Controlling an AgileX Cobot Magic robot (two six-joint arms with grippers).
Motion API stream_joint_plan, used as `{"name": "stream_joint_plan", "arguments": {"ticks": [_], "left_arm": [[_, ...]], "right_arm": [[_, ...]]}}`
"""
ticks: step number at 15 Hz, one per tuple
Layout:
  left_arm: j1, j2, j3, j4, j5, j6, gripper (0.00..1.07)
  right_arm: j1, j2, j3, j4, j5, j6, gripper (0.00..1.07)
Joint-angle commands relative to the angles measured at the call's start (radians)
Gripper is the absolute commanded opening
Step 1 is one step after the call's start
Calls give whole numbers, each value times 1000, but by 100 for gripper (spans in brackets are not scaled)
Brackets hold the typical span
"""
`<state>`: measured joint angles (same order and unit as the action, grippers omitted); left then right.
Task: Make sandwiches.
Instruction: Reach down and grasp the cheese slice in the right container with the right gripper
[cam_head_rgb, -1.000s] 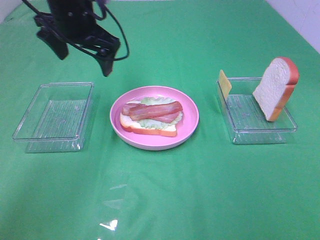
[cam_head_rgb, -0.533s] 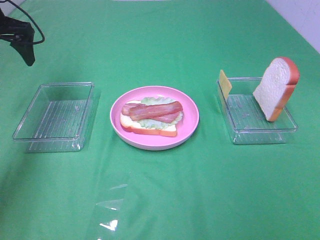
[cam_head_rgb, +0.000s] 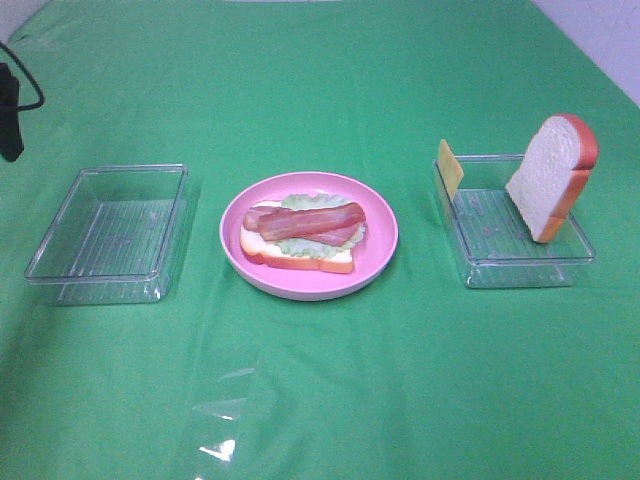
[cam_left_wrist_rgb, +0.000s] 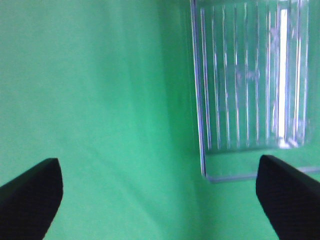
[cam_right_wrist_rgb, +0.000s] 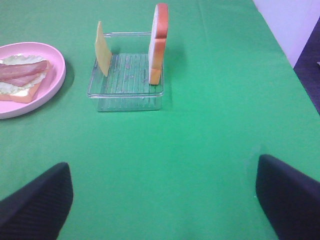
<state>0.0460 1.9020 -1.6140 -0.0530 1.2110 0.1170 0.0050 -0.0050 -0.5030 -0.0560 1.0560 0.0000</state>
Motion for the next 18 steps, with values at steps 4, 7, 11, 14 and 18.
{"name": "stream_joint_plan", "arguments": {"ticks": [4,7,11,14,18], "left_arm": [[-4,-498,533,-7,34,36,97],[-4,-839,705,-8,-34,37,97],[-4,-1418,910,7,-151,39,97],[-4,-1676,1023,7,-200,38,97],[-4,-1863,1097,4,-186,36,97]], "right_arm": [[-7,-21,3,1,-7,0,96],[-7,-21,3,1,-7,0,96],[-7,-21,3,-7,-7,0,96],[-7,-21,3,-9,-7,0,96],[-7,-17,3,-9,-7,0,96]]}}
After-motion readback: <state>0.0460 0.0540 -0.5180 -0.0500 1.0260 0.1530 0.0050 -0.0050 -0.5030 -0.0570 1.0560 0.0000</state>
